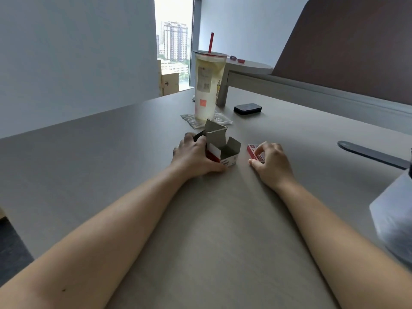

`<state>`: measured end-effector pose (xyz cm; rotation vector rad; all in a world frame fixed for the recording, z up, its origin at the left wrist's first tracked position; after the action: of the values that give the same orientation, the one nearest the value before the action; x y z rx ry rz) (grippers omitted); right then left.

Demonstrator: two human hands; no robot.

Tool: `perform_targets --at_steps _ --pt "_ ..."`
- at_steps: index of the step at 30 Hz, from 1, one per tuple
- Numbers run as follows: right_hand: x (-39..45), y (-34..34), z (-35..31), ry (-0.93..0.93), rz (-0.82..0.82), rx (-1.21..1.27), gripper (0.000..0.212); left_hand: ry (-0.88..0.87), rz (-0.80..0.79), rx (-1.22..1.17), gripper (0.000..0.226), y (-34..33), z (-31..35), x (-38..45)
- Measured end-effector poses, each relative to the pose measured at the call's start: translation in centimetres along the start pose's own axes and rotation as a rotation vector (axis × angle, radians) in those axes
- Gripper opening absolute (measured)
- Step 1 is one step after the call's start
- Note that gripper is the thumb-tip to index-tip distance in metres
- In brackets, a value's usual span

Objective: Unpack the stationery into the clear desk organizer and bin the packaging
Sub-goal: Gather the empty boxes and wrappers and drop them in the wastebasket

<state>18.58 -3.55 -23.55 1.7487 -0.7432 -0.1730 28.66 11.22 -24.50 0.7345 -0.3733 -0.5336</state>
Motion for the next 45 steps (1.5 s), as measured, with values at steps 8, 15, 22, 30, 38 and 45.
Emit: perform_targets --at_steps 8,15,22,30,38,45 --pt "-0.9 0.4 -0.4 0.012 0.024 0.037 0.027 -0.021 0.028 -0.024 0.058 0.9 -0.2 -1.2" --pt "-2.2 1.2 0.0 0.052 0.049 0.062 0.032 -0.03 0.135 -0.019 0.025 3.1 -0.5 -2.5" --pt "-4.9 4.9 -0.2 0.068 0.272 0.259 0.041 -0.085 0.184 -0.027 0.026 3.4 0.2 -4.4" --pt "-5.5 5.5 -1.0 0.057 0.384 0.414 0.035 -0.084 0.044 -0.269 0.089 2.7 0.5 -3.9" --pt "-5.7 5.1 -0.1 0.06 0.351 0.378 0.033 -0.05 0.011 -0.302 0.085 1.8 0.4 -3.9" --pt "-7.1 7.1 -0.5 0.047 0.458 0.474 0.049 -0.054 0.077 -0.314 0.086 2.9 0.7 -5.6"
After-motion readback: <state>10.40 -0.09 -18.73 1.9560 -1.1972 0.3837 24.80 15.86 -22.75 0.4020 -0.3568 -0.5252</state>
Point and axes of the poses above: each hand's wrist, its own x-axis towards the middle knuckle, its own y-axis out of the back of the hand, z = x × y, the point moved 10 cm from there along x, towards the middle knuckle, and after that the axes turned 12 degrees about -x, right-handed, at the moved point
